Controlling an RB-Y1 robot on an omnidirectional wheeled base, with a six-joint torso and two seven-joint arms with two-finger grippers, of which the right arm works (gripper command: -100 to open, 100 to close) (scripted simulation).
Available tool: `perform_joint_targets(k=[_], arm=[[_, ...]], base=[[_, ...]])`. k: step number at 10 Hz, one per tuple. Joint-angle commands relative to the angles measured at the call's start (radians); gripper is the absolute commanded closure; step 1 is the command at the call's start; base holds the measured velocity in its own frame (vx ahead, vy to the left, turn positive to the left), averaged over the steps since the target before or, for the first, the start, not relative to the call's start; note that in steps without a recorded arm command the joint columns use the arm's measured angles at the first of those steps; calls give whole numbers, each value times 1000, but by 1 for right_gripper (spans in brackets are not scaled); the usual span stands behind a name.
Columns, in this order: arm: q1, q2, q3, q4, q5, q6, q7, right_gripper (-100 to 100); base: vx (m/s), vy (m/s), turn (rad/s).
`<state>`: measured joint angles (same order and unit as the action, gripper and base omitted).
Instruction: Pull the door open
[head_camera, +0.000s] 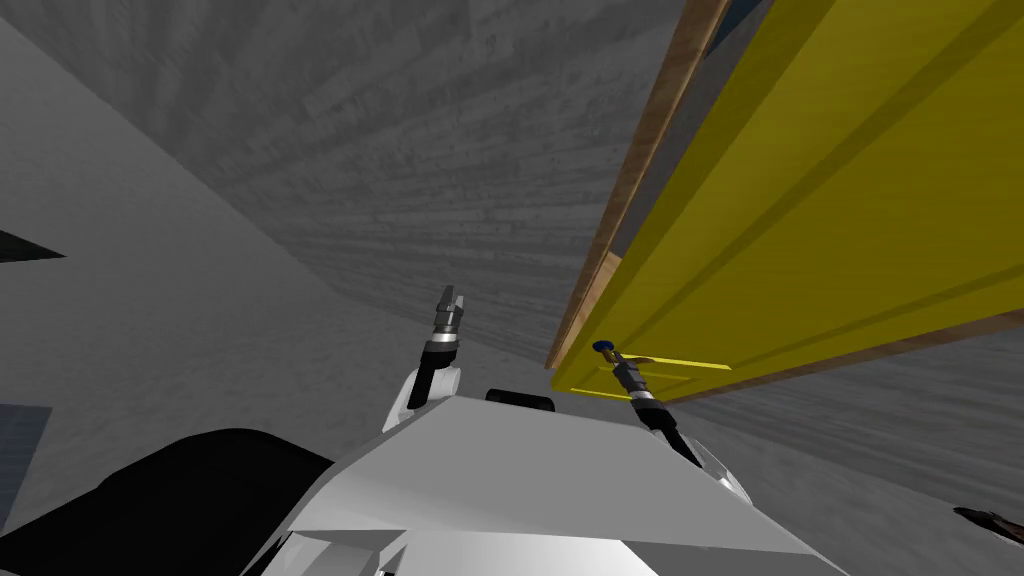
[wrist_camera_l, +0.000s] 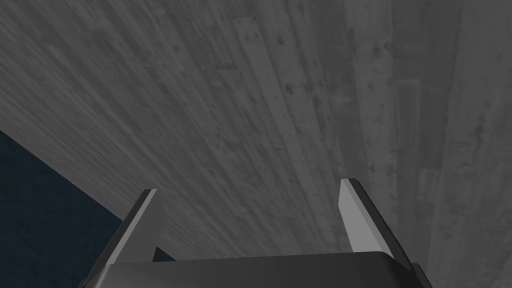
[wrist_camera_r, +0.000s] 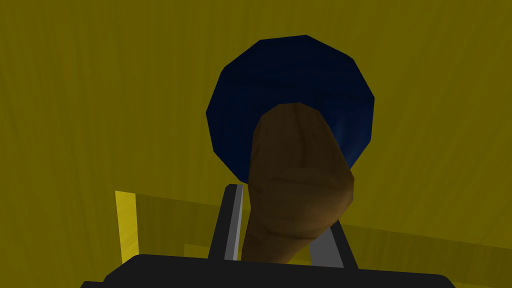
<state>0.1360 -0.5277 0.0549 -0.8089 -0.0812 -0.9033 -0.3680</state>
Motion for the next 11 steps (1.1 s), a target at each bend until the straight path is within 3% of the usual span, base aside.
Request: perform_joint_targets(k=[1,2,3,11], arm=[[15,-20,11,0,4,-29,-18,100],[8,-10,8,2,3,-15,-10,100],[22,-20,15,12,4,-44,-22,100],[75,-71,37,54,7,-169,-64,100]], base=[[-212,-69,128],[-92,-27,24],[-150,-55,173],[-201,-85,172]])
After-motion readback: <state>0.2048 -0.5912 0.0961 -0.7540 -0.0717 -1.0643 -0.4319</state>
